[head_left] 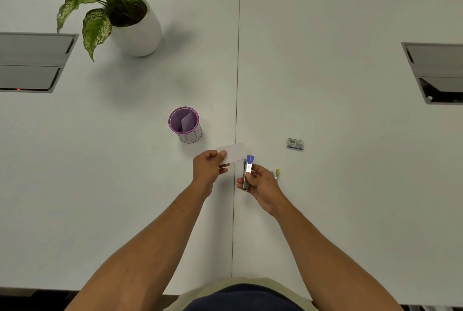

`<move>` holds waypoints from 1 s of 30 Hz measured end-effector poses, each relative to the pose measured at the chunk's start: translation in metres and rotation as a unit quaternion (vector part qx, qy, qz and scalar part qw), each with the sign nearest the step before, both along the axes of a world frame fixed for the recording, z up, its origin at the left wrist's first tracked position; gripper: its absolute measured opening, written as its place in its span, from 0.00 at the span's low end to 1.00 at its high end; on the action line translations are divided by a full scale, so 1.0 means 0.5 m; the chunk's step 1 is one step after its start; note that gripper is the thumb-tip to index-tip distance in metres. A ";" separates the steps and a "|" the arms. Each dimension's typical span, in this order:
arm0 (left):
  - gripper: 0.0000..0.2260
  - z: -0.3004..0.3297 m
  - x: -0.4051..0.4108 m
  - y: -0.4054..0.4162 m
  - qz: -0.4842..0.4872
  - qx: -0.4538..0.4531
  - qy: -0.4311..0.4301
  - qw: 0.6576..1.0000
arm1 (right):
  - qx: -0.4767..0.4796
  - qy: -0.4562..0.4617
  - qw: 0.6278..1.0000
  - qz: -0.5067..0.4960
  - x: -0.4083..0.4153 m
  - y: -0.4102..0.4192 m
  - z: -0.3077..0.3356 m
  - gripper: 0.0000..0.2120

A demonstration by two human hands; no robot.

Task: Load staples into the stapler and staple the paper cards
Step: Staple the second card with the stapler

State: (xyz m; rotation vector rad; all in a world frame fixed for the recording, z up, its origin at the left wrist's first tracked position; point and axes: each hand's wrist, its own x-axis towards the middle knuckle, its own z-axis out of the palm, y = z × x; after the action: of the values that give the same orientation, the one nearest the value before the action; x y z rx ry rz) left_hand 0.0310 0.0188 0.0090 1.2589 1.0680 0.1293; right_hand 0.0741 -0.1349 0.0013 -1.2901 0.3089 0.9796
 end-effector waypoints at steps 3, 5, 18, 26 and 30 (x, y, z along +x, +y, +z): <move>0.12 0.003 0.005 -0.007 -0.010 0.007 -0.003 1.000 | 0.014 -0.012 1.000 0.009 0.002 -0.003 0.009 0.15; 0.11 0.004 0.007 -0.010 -0.018 0.009 -0.008 1.000 | 0.021 -0.015 1.000 0.016 0.005 -0.003 0.014 0.15; 0.09 0.012 0.008 -0.020 -0.045 -0.021 -0.029 0.998 | 0.008 -0.034 0.999 0.024 0.006 0.011 0.027 0.07; 0.09 0.011 0.008 -0.026 -0.049 -0.032 -0.033 0.998 | -0.037 -0.065 0.997 0.003 0.001 0.020 0.021 0.11; 0.09 0.013 0.007 -0.023 -0.055 -0.033 -0.037 0.997 | -0.047 -0.074 0.996 -0.006 -0.001 0.025 0.022 0.11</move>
State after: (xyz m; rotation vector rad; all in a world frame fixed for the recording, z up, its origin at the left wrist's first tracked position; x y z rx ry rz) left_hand 0.0347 0.0075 0.0153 1.2408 0.9310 0.0563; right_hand 0.0738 -0.1222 0.0121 -1.4373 0.2502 0.8634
